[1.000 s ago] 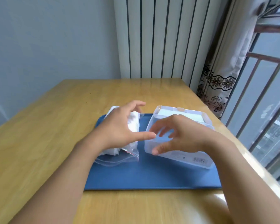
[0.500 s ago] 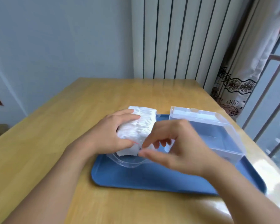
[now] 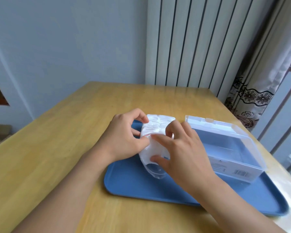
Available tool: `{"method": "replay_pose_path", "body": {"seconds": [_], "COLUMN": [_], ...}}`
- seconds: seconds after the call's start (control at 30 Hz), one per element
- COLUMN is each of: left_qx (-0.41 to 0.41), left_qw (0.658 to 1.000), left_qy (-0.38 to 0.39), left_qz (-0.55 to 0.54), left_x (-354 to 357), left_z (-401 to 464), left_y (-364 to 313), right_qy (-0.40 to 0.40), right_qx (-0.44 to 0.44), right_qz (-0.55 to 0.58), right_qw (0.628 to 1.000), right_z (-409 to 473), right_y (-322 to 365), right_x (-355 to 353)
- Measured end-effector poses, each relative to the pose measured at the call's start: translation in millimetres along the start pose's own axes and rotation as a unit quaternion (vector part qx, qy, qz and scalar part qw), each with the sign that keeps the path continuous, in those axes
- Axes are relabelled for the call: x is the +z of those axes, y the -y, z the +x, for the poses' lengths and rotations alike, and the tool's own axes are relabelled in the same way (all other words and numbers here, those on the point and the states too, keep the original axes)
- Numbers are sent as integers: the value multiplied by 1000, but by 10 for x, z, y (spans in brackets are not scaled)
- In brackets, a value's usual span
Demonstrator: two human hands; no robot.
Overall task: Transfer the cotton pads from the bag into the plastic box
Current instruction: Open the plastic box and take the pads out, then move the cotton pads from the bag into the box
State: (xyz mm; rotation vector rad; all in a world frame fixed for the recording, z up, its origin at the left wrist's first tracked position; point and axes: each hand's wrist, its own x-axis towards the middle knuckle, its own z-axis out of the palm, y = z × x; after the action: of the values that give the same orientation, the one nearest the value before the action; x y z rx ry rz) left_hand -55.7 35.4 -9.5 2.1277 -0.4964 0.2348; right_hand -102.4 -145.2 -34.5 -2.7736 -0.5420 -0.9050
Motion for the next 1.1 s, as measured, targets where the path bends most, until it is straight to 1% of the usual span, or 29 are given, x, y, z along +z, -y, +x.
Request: {"method": "replay_pose_path", "body": {"seconds": [0.17, 0.33, 0.43, 0.53, 0.6, 0.67, 0.77, 0.83, 0.87, 0.93, 1.0, 1.07, 1.1], "left_qx": [-4, -15, -21, -19, -16, -11, -6, -5, -6, -7, 19, 59, 68], "left_qw": [1000, 1000, 1000, 1000, 999, 999, 999, 999, 999, 1000, 997, 985, 978], "left_qy": [-5, 0, 5, 23, 36, 37, 20, 8, 6, 26, 54, 43, 30], "left_qz": [-2, 9, 3, 10, 19, 23, 27, 38, 40, 15, -59, -154, -196], "left_x": [-16, -9, -21, -31, -34, -38, -54, -73, -87, -128, -156, -145, -122], "left_z": [8, 8, 10, 11, 17, 32, 69, 85, 96, 97, 65, 38, 26], "left_y": [6, -2, -3, -7, 11, 44, 94, 129, 148, 163, 102, -18, -102], "right_qy": [18, 15, 30, 26, 25, 32, 54, 56, 54, 39, 21, 28, 38], "right_qx": [8, -9, -4, 1, 1, 8, 15, 28, 45, 88, 134, 176, 195], "right_qz": [16, 46, 26, -5, -3, 36, 145, 259, 336, 498, 602, 652, 665], "right_qw": [1000, 999, 999, 1000, 1000, 999, 988, 964, 939, 862, 787, 737, 720], "right_z": [-9, -15, -23, -23, -17, -16, -30, -26, -10, 44, 101, 138, 147], "right_y": [6, -12, -1, 22, 26, 8, -24, -6, 10, -7, -113, -230, -264], "right_x": [44, 77, 90, 121, 142, 146, 79, -26, -94, -221, -305, -356, -374]}}
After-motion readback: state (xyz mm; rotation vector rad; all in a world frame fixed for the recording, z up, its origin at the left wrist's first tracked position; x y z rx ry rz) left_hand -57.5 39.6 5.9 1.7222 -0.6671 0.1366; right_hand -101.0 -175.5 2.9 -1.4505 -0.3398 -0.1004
